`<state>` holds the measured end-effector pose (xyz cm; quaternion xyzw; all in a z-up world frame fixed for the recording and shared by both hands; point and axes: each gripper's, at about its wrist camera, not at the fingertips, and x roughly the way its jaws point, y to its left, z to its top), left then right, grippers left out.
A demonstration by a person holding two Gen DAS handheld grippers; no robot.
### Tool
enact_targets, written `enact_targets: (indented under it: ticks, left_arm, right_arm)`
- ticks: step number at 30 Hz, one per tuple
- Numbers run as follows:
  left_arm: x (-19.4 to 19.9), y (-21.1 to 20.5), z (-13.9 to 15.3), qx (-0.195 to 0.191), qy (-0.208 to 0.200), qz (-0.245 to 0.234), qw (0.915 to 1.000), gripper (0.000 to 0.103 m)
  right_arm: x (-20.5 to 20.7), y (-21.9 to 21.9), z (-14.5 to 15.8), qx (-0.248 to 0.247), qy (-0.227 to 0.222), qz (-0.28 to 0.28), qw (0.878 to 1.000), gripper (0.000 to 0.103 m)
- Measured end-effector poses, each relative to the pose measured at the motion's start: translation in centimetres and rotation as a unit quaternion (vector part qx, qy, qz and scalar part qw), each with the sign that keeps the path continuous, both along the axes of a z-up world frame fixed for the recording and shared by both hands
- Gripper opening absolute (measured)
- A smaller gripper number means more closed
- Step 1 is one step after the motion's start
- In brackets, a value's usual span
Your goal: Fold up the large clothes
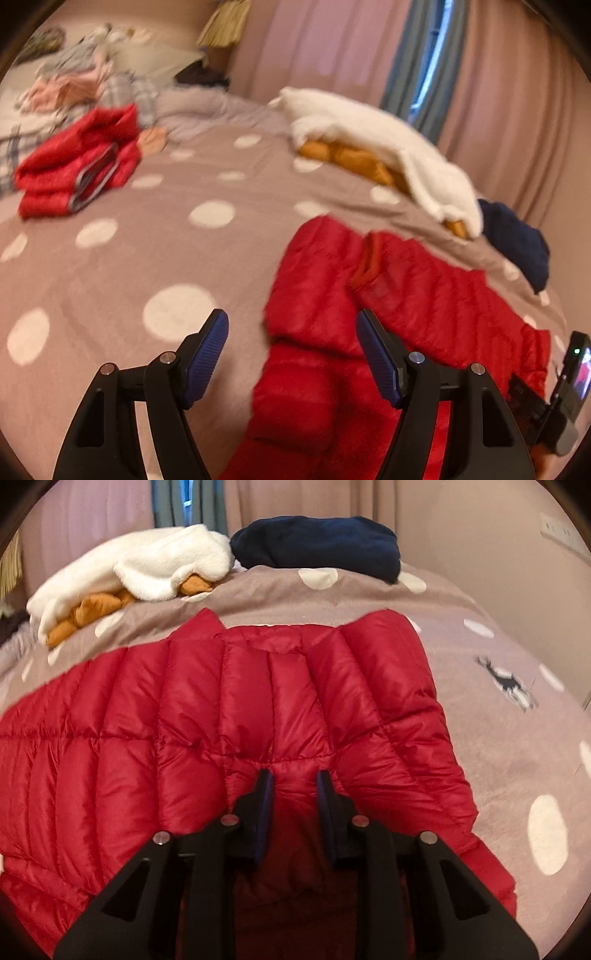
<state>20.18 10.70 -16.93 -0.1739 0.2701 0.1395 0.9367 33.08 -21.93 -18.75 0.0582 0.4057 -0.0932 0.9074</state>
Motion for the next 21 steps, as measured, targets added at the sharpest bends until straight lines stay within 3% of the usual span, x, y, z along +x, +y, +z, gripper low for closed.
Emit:
enact_targets:
  ticks: [3, 6, 9, 11, 12, 21]
  left_arm:
    - [1.5, -1.2, 1.2, 0.013, -0.029, -0.029, 0.9991, 0.071]
    - [4.1, -3.0, 1.6, 0.04, -0.03, -0.036, 0.9981, 0.071]
    - [8.1, -4.4, -1.4, 0.024, 0.024, -0.045, 0.9984, 0.071]
    - [10.1, -4.9, -5.6, 0.021, 0.083, -0.043, 0.9954, 0.072]
    - [10.5, -5.0, -6.4, 0.02, 0.099, -0.045, 0.9939, 0.073]
    - [10.2, -5.2, -6.3, 0.025, 0.102, -0.039, 0.9937, 0.074]
  right_arm:
    - [-0.2, -0.1, -0.1, 0.011, -0.002, -0.001, 1.0, 0.025]
    - [-0.2, 0.2, -0.2, 0.005, -0.002, -0.001, 1.0, 0.025]
    - [-0.2, 0.4, -0.2, -0.004, 0.0, -0.001, 1.0, 0.025]
    - [-0.1, 0.4, -0.2, -0.007, 0.0, -0.003, 1.0, 0.025]
    - [-0.1, 0.4, -0.3, -0.009, 0.0, -0.003, 1.0, 0.025]
    - [0.3, 1.5, -0.4, -0.055, 0.012, -0.01, 0.998, 0.028]
